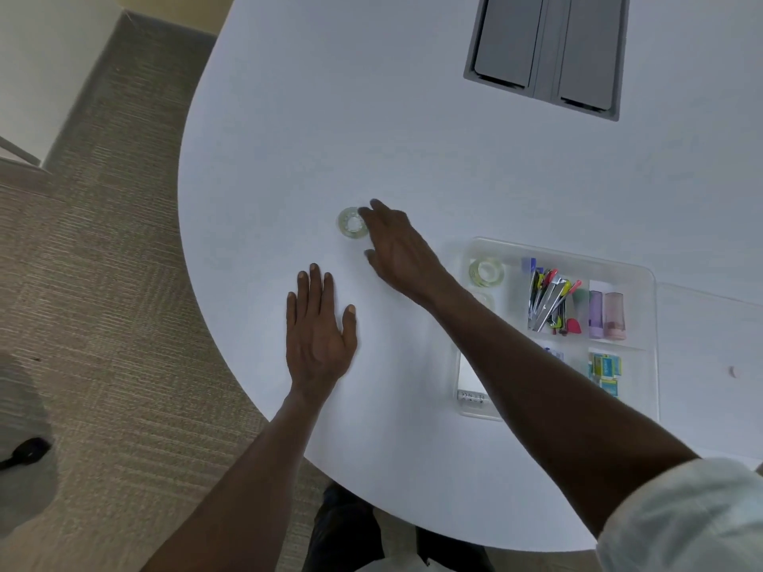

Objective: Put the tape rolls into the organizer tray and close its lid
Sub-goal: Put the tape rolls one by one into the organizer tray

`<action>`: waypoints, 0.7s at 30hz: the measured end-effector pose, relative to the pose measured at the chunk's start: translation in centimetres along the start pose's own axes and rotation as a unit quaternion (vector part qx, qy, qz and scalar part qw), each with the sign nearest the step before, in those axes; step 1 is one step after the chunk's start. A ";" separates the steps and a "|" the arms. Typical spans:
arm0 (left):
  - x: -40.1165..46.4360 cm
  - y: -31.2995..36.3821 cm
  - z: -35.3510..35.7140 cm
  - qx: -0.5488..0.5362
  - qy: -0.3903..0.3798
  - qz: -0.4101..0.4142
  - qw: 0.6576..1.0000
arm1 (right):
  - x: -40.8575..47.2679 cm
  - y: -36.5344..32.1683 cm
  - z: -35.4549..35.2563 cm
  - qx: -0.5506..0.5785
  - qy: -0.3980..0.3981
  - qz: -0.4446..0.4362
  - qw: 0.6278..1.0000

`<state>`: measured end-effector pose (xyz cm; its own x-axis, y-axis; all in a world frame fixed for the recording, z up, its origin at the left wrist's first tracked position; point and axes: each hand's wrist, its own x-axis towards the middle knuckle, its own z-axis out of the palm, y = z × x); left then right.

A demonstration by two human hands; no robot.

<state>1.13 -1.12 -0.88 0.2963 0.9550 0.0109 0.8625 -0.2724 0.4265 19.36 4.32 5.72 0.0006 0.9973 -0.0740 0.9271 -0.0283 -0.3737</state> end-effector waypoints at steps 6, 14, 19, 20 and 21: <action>0.0 -0.1 0.1 -0.014 0.001 -0.001 1.000 | 3.0 -0.5 1.1 -0.071 -0.094 -0.059 0.991; -0.1 0.2 0.1 -0.004 0.009 0.003 1.000 | 1.2 -1.7 1.2 -0.071 -0.027 -0.051 0.996; 0.0 -0.2 0.1 0.002 0.016 0.005 1.000 | -0.8 -2.4 -1.0 0.021 0.052 -0.007 0.998; 0.0 -0.2 0.1 0.003 0.015 0.006 1.000 | -1.3 -2.5 -1.8 0.039 0.069 0.010 0.997; -0.1 -0.1 0.1 0.004 0.014 0.006 1.000 | -1.9 -2.4 -2.6 0.055 0.086 0.026 0.994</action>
<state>1.02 -1.16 -1.00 0.2953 0.9545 0.0413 0.8623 -0.2849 0.4187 18.08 2.65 9.14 0.1203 0.9910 0.0590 0.8771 -0.0783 -0.4739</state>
